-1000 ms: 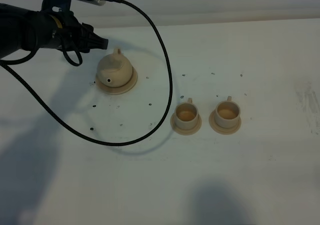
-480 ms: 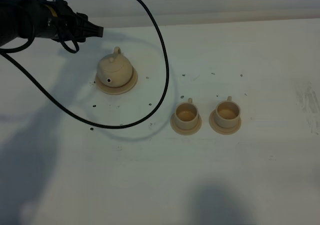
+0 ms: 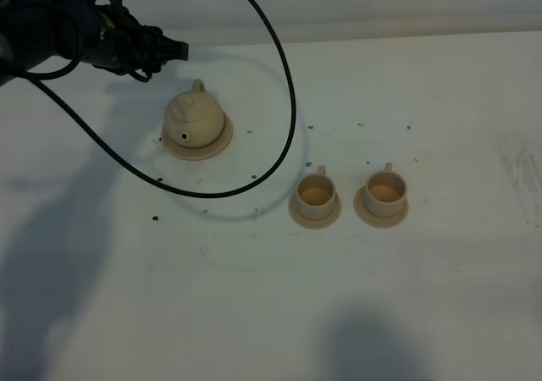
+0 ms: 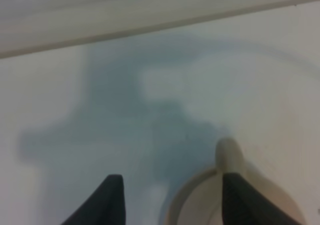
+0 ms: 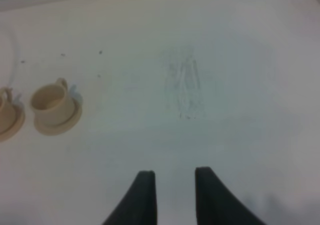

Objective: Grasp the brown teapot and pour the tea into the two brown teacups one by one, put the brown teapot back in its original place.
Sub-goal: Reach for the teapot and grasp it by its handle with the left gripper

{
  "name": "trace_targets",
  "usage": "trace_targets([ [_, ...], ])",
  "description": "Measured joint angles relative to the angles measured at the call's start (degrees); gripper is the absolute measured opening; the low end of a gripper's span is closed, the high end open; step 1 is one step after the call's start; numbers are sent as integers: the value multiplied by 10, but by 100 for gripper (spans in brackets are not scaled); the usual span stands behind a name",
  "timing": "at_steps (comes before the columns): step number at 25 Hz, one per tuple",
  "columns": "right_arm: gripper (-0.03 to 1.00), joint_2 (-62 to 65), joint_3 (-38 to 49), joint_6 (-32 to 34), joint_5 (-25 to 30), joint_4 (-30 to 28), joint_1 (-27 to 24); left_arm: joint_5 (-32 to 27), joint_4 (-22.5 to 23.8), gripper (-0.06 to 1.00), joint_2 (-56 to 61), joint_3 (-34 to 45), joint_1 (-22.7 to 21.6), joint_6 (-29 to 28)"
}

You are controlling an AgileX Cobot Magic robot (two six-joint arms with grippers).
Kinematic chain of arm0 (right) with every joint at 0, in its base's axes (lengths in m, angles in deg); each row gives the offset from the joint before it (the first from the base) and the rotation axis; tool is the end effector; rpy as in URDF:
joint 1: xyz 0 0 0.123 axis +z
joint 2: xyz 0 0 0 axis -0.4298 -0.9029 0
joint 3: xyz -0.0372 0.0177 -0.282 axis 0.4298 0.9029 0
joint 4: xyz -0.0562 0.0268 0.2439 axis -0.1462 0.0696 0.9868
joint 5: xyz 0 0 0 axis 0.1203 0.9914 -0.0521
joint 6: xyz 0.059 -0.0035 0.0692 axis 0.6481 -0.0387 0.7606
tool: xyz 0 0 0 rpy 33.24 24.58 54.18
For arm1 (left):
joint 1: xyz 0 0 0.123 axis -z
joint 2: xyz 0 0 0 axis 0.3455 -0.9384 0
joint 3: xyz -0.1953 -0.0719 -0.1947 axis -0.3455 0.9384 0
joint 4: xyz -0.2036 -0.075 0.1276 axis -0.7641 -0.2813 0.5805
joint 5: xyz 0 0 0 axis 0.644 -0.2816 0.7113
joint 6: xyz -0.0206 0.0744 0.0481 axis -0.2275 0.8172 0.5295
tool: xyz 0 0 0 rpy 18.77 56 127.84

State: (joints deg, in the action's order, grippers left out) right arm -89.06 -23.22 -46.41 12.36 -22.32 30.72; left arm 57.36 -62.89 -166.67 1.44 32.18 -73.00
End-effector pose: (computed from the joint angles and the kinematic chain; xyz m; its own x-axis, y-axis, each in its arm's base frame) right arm -0.0049 -0.0054 0.2734 -0.4703 0.0729 -0.8795 0.0109 0.9970 0.0768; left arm 0.4538 -0.0972 0.2197 -0.6686 0.0403 -0.7426 0.1498 0.9854 -0.0814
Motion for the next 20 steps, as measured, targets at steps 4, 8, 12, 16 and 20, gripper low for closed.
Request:
trace_targets([
  [4, 22, 0, 0, 0, 0, 0, 0, -10, -26, 4, -25, -37, 0, -8],
  [8, 22, 0, 0, 1, 0, 0, 0, -29, -50, 4, -47, -73, 0, -8],
  [12, 22, 0, 0, 1, 0, 0, 0, -40, -70, 4, -66, -90, 2, -13],
  [16, 22, 0, 0, 1, 0, 0, 0, -47, -76, 4, -79, -97, 6, -31],
  [20, 22, 0, 0, 1, 0, 0, 0, -53, -81, 4, -88, -102, 8, -36],
])
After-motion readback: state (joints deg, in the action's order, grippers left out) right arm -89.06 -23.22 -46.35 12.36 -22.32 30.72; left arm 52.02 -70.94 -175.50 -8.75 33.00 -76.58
